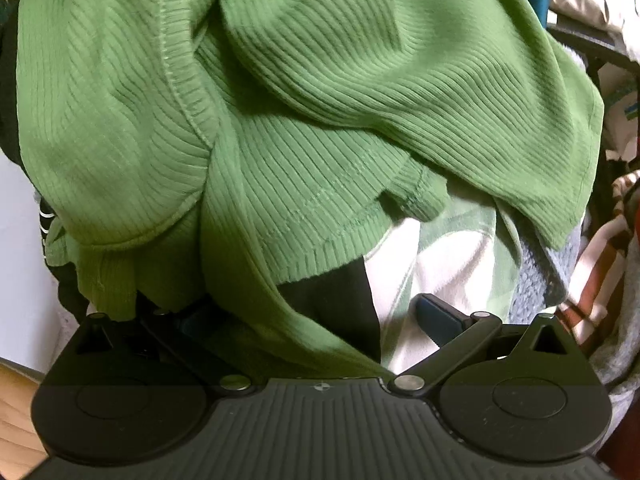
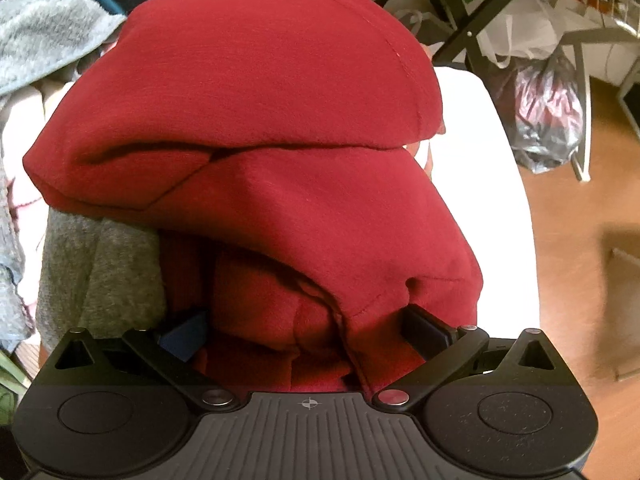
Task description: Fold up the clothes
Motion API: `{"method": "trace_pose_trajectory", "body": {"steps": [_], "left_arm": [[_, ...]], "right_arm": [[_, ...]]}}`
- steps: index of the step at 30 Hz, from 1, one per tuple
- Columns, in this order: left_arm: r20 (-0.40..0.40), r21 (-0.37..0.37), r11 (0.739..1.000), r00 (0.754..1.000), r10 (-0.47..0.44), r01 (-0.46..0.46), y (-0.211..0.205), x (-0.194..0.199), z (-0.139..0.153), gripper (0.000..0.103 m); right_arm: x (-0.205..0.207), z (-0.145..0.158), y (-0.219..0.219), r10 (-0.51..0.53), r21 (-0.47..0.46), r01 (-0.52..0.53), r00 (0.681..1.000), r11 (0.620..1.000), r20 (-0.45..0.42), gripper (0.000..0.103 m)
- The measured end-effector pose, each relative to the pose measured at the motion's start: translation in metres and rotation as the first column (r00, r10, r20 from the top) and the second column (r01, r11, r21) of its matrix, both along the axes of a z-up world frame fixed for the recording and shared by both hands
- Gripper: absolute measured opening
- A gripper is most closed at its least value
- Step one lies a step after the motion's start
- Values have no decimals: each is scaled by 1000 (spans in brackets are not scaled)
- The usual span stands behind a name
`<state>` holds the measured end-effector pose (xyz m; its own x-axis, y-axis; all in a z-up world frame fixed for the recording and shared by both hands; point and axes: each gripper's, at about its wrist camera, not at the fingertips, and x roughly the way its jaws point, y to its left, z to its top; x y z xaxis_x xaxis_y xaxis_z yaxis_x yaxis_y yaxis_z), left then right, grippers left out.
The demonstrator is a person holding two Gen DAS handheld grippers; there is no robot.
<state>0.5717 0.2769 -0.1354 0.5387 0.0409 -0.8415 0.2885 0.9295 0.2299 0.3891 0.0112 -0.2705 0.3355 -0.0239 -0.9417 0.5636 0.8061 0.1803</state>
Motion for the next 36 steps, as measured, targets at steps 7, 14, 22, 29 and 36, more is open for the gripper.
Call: {"method": "trace_pose_trajectory", "body": {"steps": [7, 14, 22, 29, 36], "left_arm": [[-16, 18, 1000, 1000, 11, -11, -8, 5, 4, 103], [-34, 34, 999, 999, 2, -1, -13, 9, 7, 103], [-29, 42, 999, 1000, -9, 10, -19, 16, 10, 103], [-22, 8, 1000, 1000, 2, -2, -17, 18, 20, 103], [-24, -139, 989, 998, 50, -53, -6, 19, 44, 103]], "right_arm": [[0, 1, 2, 8, 8, -8, 1000, 1000, -6, 102], [2, 5, 7, 30, 38, -29, 999, 999, -27, 102], [-18, 22, -6, 94, 72, -96, 995, 993, 36, 95], [-44, 41, -29, 119, 124, -136, 984, 983, 129, 24], [-60, 64, -39, 188, 126, -214, 963, 969, 192, 15]]}}
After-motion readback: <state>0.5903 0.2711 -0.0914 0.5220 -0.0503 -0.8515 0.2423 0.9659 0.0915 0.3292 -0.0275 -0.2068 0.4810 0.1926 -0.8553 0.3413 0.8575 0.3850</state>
